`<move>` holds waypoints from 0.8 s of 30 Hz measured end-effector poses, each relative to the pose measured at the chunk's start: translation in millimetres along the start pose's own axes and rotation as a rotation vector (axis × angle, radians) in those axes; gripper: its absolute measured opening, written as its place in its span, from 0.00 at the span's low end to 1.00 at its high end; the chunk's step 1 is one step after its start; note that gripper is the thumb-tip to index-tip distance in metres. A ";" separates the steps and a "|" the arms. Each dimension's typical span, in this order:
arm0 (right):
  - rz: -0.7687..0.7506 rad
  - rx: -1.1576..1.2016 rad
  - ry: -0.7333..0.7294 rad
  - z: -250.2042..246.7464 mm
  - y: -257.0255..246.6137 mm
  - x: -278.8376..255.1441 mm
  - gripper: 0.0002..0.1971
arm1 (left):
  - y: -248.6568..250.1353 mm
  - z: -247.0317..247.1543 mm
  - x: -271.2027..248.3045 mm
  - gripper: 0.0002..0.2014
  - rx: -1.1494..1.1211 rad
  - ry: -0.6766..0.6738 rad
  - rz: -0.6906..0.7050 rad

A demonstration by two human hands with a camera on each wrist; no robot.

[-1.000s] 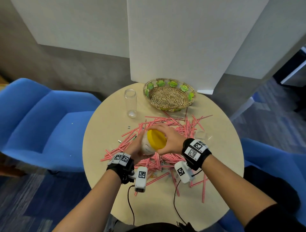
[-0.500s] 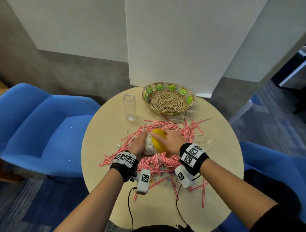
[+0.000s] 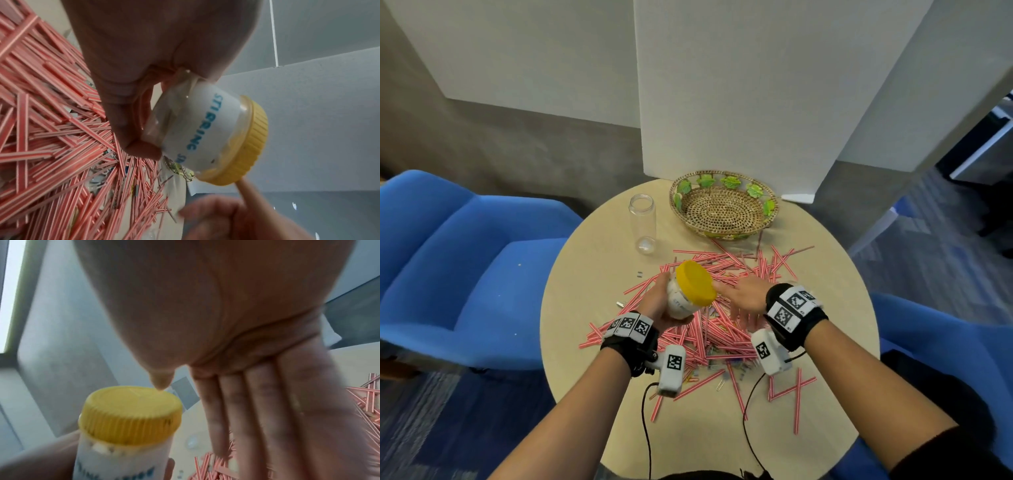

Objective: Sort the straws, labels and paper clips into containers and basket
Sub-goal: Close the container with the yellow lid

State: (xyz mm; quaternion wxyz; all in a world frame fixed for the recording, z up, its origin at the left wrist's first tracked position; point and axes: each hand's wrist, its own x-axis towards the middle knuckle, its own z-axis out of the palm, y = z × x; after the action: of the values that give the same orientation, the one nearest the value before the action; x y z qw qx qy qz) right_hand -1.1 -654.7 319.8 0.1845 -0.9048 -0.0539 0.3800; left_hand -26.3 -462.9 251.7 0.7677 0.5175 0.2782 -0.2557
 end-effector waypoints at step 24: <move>-0.160 -0.031 0.140 23.6 22.0 26.6 0.49 | -8.6 16.1 33.9 0.26 0.261 -0.012 -0.173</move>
State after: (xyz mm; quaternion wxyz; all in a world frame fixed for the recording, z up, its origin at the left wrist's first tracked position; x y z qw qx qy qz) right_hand 0.0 -661.8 278.5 0.2036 -0.9247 -0.1187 0.2991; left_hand -5.3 -484.4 227.6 0.6706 0.5854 0.2816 -0.3583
